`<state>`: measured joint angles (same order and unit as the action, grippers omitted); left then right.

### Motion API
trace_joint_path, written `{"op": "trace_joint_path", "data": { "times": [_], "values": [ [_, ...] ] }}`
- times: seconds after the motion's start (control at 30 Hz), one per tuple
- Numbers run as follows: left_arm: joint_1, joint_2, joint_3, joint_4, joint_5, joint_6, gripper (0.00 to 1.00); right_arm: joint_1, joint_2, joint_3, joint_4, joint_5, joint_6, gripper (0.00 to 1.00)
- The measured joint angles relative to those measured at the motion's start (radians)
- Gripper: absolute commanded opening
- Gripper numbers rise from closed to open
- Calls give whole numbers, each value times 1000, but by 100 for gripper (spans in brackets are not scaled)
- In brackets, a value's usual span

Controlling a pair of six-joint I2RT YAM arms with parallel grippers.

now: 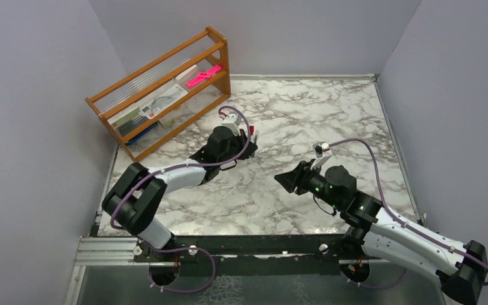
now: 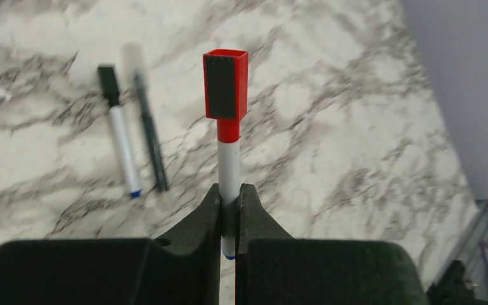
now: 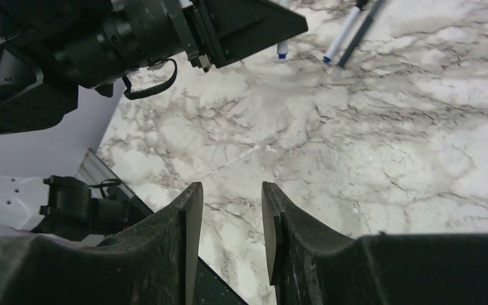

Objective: Insert the pens into the pen caps

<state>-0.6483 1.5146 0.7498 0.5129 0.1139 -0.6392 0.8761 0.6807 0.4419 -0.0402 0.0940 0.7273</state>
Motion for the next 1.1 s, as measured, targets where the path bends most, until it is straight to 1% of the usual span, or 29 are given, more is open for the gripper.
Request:
{"op": "trace_joint_path", "data": {
  "times": [0.13,0.23,0.3,0.43,0.47,0.57,0.73,0.77,0.83,0.87,0.93,1.1],
  "values": [
    [-1,90,24,-151,-58,11,0,0,19,0,-53,38,0,36],
    [-4,166,112,-265,-94,10,0,0,30,0,-74,51,2,36],
    [-6,203,161,-309,-111,11,8,0,32,0,-76,52,3,36],
    [-12,245,228,-389,-149,10,31,0,32,0,-76,52,9,36],
    [-13,251,238,-405,-154,10,35,0,32,0,-76,53,10,36],
    [-14,261,251,-438,-159,9,41,0,32,0,-76,56,10,36],
    [-14,260,253,-453,-159,15,43,0,32,-1,-76,61,10,36],
    [-14,257,253,-454,-159,21,46,0,32,-2,-76,62,10,36],
    [-15,237,249,-454,-158,33,56,0,32,-2,-78,67,10,36],
    [-16,212,238,-443,-158,43,59,0,32,-2,-79,70,10,36],
    [-19,128,187,-405,-156,61,62,0,32,-3,-80,77,9,40],
    [-26,-180,64,-299,-156,110,68,0,73,3,-96,101,-13,50]
  ]
}}
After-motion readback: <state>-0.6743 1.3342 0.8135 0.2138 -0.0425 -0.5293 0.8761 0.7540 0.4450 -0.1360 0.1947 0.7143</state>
